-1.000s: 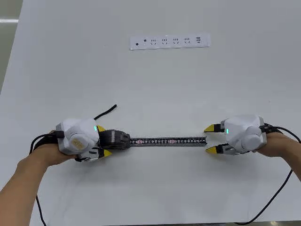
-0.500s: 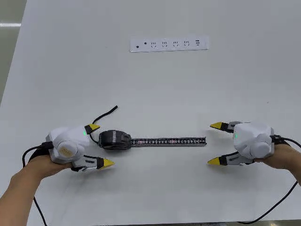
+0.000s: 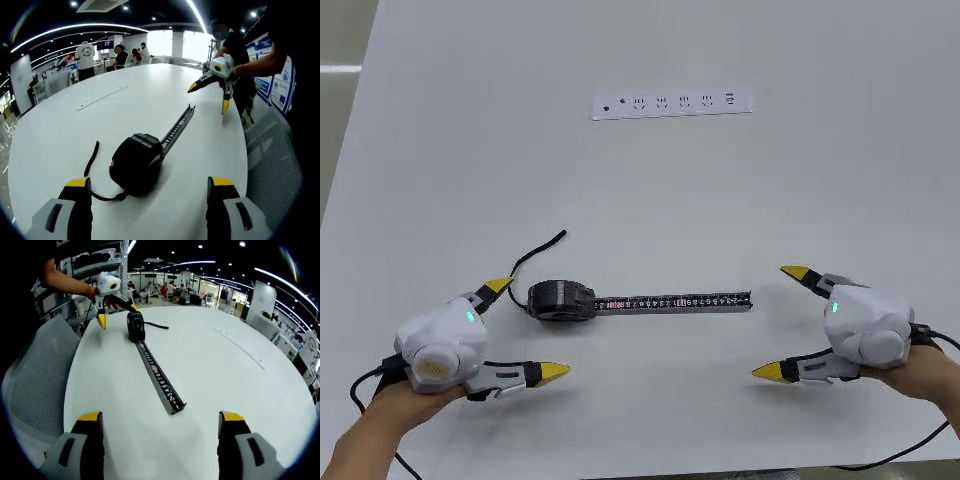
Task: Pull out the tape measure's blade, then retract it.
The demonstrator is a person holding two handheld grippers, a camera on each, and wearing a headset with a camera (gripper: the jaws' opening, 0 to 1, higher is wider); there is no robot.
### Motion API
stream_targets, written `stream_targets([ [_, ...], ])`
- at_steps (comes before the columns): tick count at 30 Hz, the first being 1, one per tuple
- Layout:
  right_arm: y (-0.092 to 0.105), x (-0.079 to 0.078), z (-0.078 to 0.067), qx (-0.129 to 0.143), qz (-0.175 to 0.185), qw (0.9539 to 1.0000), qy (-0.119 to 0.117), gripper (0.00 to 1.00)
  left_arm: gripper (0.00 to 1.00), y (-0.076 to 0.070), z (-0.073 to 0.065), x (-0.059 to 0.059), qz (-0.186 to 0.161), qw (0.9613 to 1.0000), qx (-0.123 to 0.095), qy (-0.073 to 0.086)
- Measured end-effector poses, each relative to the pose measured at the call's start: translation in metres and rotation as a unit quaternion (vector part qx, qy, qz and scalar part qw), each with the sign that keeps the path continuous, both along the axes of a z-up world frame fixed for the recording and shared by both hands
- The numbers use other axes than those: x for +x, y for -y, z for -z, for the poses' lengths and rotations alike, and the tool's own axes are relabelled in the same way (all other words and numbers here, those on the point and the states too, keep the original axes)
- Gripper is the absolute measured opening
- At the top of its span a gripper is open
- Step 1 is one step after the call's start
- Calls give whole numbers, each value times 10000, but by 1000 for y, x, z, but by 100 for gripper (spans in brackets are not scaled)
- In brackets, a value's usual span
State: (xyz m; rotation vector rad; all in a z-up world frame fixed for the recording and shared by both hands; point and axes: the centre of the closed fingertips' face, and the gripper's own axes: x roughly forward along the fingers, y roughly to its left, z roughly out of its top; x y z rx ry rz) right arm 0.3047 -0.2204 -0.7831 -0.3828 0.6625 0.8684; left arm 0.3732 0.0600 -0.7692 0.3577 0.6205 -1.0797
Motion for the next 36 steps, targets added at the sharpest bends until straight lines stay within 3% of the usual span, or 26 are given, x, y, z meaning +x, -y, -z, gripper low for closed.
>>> stream_targets([
  [10, 0, -14, -11, 273, 692, 9970, 196, 100, 100, -1, -12, -13, -581, 9972, -443, 129],
  [22, -11, -24, -22, 582, 1262, 9895, 399, 100, 100, 2, -18, -31, -1024, 9923, -657, 252],
  [26, -16, -25, -27, 683, 1419, 9863, 484, 100, 100, 3, -20, -36, -1167, 9901, -689, 368],
  [29, -20, -26, -30, 718, 1506, 9844, 560, 100, 100, 4, -24, -37, -1388, 9862, -817, 379],
  [34, -25, -30, -32, 792, 1635, 9816, 584, 100, 100, 5, -24, -42, -1492, 9847, -706, 551],
  [36, -29, -31, -34, 791, 1670, 9807, 644, 100, 100, 4, -25, -42, -1636, 9818, -755, 604],
])
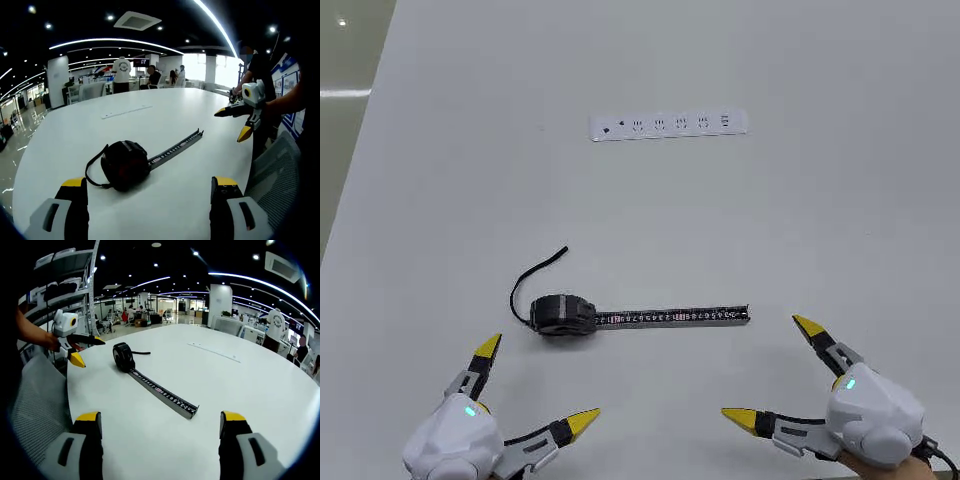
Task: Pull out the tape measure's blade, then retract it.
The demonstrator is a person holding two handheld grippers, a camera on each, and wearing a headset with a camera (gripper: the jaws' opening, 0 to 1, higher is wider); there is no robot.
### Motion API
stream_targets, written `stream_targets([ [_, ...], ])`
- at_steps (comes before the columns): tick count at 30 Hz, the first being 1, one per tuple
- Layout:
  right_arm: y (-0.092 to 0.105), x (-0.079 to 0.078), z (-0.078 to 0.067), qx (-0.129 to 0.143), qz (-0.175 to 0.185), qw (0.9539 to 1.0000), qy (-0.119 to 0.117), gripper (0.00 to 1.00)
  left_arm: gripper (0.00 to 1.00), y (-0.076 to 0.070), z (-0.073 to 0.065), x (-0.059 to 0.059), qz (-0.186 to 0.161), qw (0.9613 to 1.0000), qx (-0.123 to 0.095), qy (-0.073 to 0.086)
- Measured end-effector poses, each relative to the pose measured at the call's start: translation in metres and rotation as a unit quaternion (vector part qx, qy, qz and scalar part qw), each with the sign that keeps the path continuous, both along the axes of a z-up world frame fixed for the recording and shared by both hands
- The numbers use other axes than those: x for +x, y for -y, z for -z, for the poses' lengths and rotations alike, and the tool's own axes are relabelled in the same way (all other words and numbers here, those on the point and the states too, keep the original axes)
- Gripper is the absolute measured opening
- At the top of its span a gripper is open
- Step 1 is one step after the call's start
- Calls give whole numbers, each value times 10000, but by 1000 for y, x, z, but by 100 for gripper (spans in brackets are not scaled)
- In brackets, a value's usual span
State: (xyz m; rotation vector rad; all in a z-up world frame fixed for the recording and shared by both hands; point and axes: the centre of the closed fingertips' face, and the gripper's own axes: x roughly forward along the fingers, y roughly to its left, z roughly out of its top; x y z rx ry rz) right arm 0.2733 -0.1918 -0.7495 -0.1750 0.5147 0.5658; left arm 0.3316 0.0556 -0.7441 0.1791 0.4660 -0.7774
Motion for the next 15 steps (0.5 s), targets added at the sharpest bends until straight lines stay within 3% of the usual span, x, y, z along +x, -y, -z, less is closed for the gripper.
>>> stream_targets([
  [5, -7, -3, -1, 105, 119, 9999, 23, 100, 100, -1, -1, -3, -276, 9995, -86, -91],
  [15, -20, -9, 1, 236, 321, 9992, -7, 100, 100, 5, -5, -8, -667, 9975, -215, -19],
])
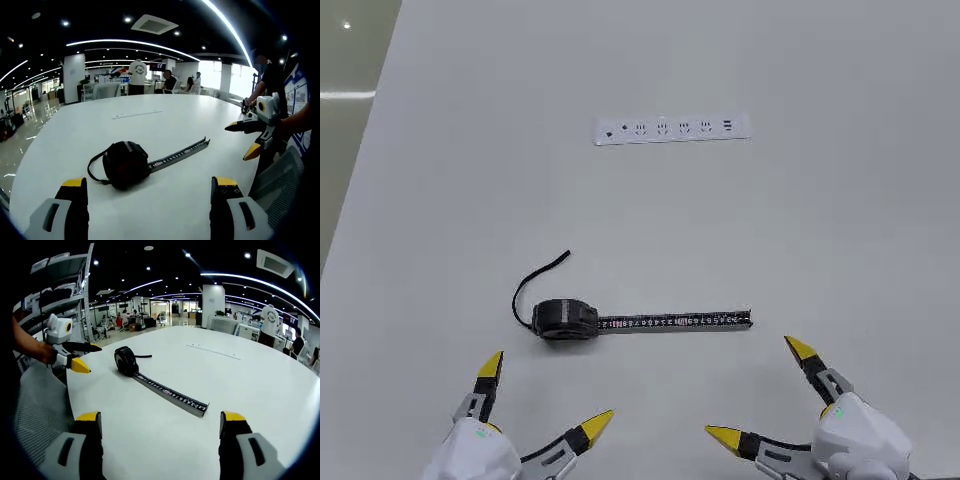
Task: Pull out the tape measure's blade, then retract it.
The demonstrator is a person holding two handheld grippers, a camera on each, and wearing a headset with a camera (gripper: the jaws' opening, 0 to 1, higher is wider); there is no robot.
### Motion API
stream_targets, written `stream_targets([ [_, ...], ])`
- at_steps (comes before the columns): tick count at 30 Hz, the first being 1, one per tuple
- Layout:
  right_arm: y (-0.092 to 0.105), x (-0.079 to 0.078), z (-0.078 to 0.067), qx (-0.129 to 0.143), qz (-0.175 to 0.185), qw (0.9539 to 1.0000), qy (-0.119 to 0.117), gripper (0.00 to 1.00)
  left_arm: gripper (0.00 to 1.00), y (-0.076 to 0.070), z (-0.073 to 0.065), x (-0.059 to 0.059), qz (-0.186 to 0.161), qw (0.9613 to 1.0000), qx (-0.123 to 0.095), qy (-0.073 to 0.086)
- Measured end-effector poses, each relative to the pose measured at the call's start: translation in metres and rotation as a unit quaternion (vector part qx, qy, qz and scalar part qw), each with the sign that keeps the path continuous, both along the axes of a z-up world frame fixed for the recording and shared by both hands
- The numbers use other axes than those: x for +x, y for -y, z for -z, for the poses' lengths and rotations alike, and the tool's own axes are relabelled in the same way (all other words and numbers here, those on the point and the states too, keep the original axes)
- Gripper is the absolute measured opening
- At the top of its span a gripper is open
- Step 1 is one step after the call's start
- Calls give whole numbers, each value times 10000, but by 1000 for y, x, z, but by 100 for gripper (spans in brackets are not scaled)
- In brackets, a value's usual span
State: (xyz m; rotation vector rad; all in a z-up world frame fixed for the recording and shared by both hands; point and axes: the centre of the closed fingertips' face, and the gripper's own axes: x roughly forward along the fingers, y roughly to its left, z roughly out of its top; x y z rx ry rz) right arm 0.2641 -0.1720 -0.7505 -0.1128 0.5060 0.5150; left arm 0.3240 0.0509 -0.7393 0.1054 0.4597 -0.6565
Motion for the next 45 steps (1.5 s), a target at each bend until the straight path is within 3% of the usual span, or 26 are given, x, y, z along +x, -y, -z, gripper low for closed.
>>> stream_targets([
  [13, 1, -4, 5, 23, 54, 10000, -77, 100, 100, 7, -2, 1, -471, 9988, -73, 92],
  [14, 0, -4, 5, 31, 55, 9999, -86, 99, 100, 7, -3, 3, -521, 9985, -56, 162],
  [25, 6, 0, 9, 1, -62, 9999, -145, 98, 100, 14, 2, 13, -741, 9970, 141, 183],
  [36, 17, 8, 16, -118, -522, 9982, -278, 95, 100, 7, 7, 35, -1231, 9920, 252, 124],
  [45, 26, 17, 18, -261, -965, 9944, -331, 88, 100, 9, 13, 44, -1409, 9895, 324, 54],
])
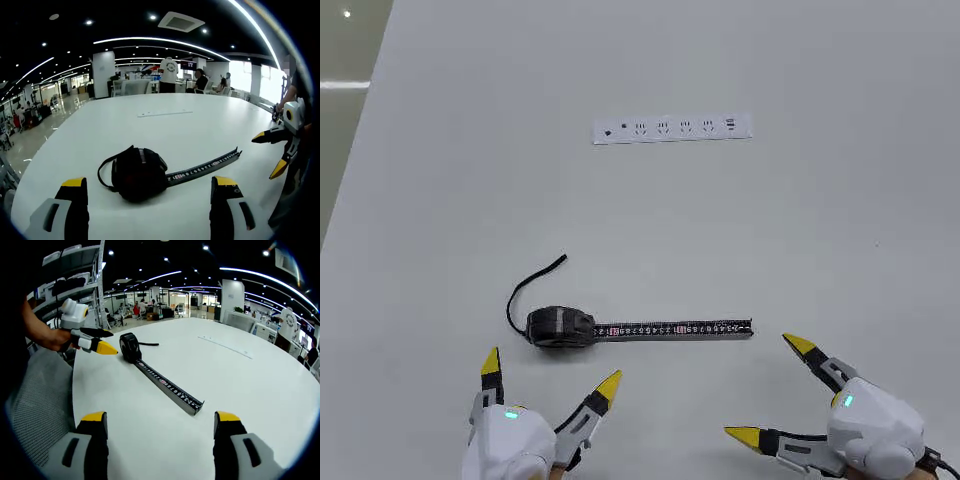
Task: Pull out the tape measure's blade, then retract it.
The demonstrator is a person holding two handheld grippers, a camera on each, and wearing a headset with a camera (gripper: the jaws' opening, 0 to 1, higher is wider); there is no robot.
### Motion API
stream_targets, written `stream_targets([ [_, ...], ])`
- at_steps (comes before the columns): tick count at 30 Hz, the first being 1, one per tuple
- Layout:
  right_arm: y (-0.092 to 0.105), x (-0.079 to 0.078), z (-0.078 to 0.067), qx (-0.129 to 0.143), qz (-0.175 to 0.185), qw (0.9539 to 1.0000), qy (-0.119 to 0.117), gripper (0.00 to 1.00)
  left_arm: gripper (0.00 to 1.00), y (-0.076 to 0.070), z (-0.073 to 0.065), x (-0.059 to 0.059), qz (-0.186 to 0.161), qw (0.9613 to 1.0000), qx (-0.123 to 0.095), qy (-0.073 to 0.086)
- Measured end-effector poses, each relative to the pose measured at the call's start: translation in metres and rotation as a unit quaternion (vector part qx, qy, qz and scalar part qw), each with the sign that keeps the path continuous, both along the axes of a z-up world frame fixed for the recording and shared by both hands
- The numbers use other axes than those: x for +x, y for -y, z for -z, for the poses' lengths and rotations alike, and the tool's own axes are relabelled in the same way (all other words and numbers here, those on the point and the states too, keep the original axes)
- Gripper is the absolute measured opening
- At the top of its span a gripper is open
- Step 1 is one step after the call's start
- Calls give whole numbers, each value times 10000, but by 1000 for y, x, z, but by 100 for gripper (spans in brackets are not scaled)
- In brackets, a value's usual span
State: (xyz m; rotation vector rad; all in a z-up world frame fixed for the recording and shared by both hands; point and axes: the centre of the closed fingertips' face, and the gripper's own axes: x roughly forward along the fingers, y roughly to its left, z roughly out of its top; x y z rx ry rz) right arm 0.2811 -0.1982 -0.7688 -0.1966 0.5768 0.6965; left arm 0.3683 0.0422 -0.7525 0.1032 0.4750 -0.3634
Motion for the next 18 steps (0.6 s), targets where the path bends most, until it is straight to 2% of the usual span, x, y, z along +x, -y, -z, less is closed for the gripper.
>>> stream_targets([
  [10, 10, 7, 4, -227, -560, 9982, -9, 75, 97, -4, 5, 16, -344, 9994, -34, -103],
  [18, 14, 16, 4, -263, -894, 9956, 30, 62, 94, 0, 9, 23, -443, 9989, -24, -142],
])
